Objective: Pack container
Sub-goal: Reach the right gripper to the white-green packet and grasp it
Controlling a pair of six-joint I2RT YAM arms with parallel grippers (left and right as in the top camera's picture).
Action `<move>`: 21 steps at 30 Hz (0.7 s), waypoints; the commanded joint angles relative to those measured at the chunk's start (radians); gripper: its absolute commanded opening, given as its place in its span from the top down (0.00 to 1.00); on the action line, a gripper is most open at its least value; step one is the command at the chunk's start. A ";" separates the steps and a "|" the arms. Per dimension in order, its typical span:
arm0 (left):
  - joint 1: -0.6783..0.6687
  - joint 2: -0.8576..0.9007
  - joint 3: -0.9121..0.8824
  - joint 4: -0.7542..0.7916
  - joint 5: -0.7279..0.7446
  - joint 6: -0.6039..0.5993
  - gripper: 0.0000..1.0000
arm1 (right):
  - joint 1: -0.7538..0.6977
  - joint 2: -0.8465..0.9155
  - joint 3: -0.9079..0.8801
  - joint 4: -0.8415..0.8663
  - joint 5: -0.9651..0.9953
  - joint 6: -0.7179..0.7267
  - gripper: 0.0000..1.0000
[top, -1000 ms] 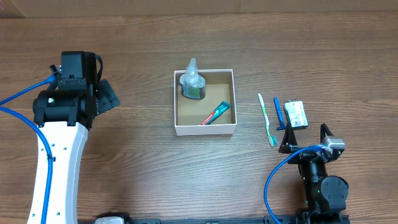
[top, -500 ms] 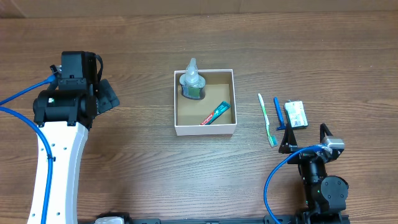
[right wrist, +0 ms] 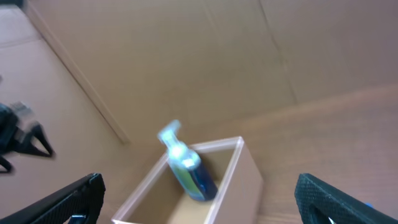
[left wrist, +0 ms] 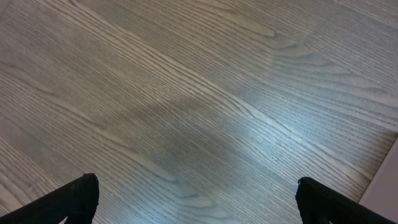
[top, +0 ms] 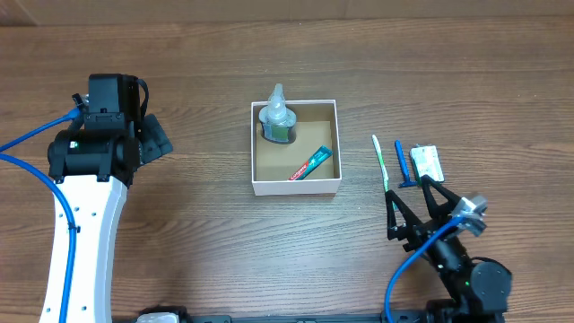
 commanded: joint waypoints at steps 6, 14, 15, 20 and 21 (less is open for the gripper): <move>0.004 0.000 0.012 -0.002 -0.016 -0.011 0.00 | -0.002 0.378 0.580 -0.474 0.182 0.002 0.00; 0.004 0.000 0.012 -0.002 -0.016 -0.011 0.00 | -0.002 0.913 1.028 -0.950 0.496 -0.334 0.00; 0.004 0.000 0.012 -0.002 -0.016 -0.010 0.00 | -0.002 0.956 1.052 -0.956 0.522 -0.334 0.00; 0.004 0.000 0.012 -0.002 -0.016 -0.011 0.00 | -0.002 1.135 1.083 -0.936 0.577 -0.333 0.00; 0.004 0.000 0.012 -0.002 -0.016 -0.010 0.00 | -0.002 1.169 1.083 -0.935 0.597 -0.334 0.00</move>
